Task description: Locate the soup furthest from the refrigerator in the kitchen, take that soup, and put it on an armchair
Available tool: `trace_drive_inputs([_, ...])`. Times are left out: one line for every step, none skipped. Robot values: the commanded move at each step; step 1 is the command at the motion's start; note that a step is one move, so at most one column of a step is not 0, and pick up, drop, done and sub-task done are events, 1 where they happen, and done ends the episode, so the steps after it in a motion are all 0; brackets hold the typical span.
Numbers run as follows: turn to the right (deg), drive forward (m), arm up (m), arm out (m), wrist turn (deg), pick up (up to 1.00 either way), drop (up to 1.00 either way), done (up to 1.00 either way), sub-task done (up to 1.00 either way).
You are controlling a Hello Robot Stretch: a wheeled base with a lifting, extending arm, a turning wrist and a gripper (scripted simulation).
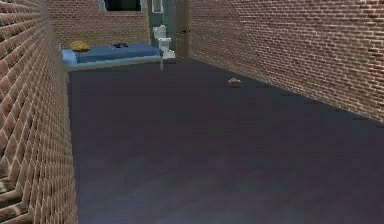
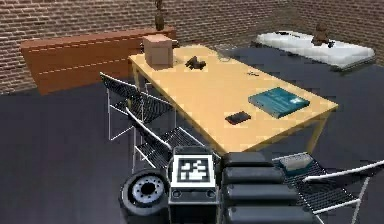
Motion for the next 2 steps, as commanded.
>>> trace_drive_inputs([0.0,1.0,0.0,0.0,0.0,0.0,0.0,0.0,0.0])
trace_drive_inputs([-3.0,0.0,0.0,0.0,0.0,0.0,0.0,0.0,0.0])
